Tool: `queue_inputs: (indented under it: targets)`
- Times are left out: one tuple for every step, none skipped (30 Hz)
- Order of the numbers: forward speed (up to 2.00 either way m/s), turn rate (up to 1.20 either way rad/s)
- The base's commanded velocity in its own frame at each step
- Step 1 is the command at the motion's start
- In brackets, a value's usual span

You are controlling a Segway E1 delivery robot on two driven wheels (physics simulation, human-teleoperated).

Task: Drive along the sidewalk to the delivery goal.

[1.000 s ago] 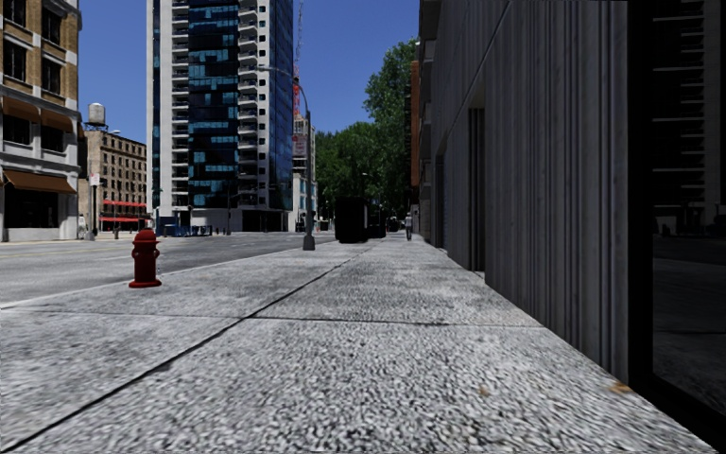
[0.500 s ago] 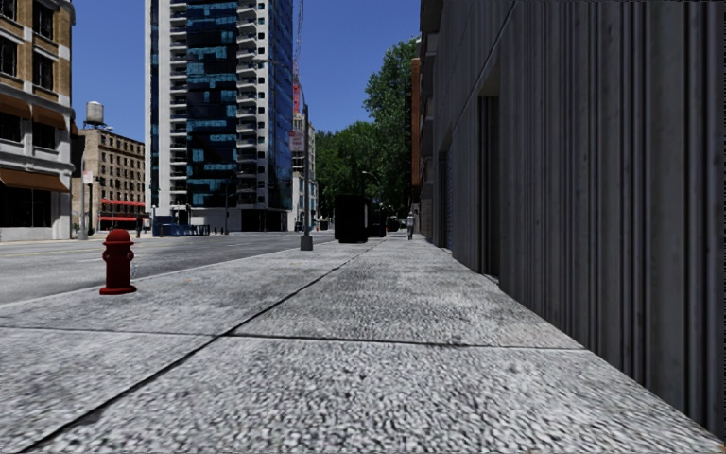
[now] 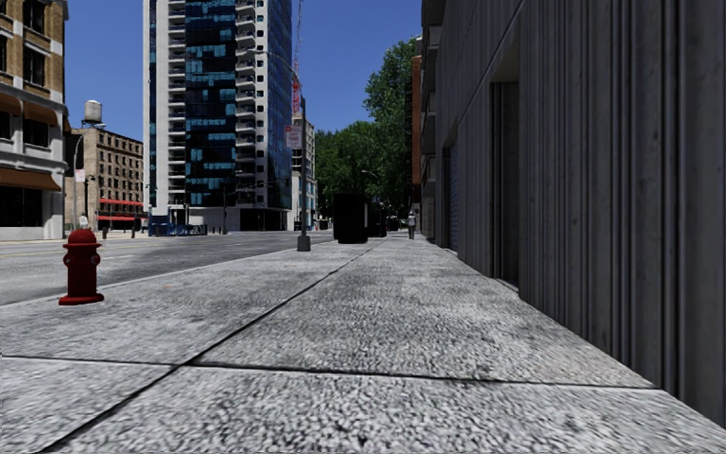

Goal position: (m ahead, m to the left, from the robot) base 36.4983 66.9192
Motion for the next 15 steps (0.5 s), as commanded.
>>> queue_inputs:
  targets:
    - [1.2, 0.0]
    - [1.24, 0.0]
    - [1.28, 0.0]
    - [1.28, 0.0]
    - [1.33, 0.0]
    - [1.4, 0.0]
    - [1.45, 0.0]
    - [1.48, 0.0]
    - [1.49, 0.0]
    - [1.49, 0.0]
    - [1.49, 0.0]
    - [1.5, 0.0]
    - [1.5, 0.0]
    - [1.51, 0.0]
    - [1.54, 0.0]
